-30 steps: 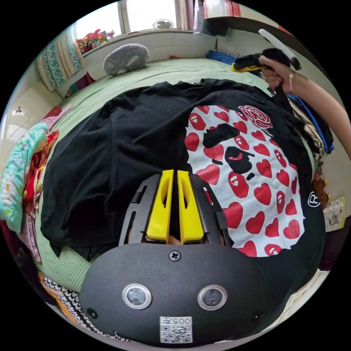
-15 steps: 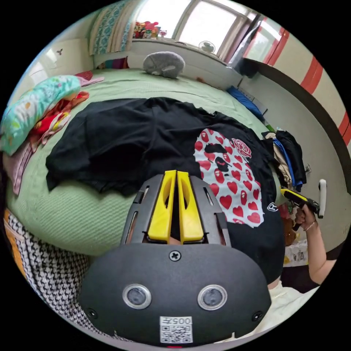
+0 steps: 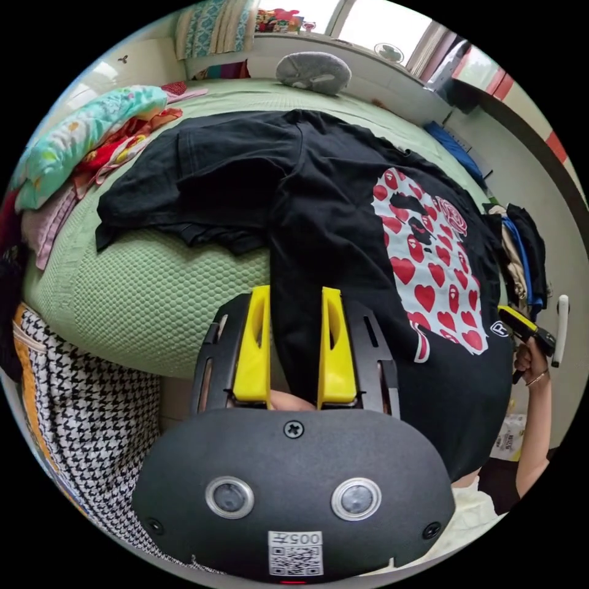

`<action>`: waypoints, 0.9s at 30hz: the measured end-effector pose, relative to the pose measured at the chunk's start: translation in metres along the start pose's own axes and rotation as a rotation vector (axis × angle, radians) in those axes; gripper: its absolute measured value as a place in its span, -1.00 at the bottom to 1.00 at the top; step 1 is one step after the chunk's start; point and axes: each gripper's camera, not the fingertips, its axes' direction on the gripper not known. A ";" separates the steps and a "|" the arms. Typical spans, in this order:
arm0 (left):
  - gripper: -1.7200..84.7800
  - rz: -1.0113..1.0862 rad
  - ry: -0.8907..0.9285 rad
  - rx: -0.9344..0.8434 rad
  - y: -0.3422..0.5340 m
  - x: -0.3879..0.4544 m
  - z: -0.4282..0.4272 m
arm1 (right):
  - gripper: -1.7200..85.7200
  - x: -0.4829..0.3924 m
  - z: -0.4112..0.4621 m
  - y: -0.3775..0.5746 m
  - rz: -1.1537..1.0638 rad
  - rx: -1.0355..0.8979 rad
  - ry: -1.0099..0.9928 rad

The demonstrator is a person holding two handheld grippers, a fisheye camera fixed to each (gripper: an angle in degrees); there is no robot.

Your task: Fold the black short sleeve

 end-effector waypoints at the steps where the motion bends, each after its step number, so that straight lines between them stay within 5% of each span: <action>1: -0.74 0.026 -0.008 -0.015 -0.001 0.004 -0.001 | -0.94 -0.004 -0.001 0.003 -0.032 0.006 -0.009; 6: -0.89 0.059 -0.042 -0.013 -0.001 0.012 -0.020 | -0.99 -0.006 -0.010 0.014 -0.070 0.021 0.131; 20: -0.87 -0.003 0.127 -0.047 0.017 -0.008 -0.013 | -0.99 -0.007 0.016 0.038 -0.067 -0.012 0.117; 27: -0.95 -0.020 0.069 -0.036 0.052 -0.006 -0.038 | -0.95 0.008 -0.007 0.067 -0.046 -0.014 0.061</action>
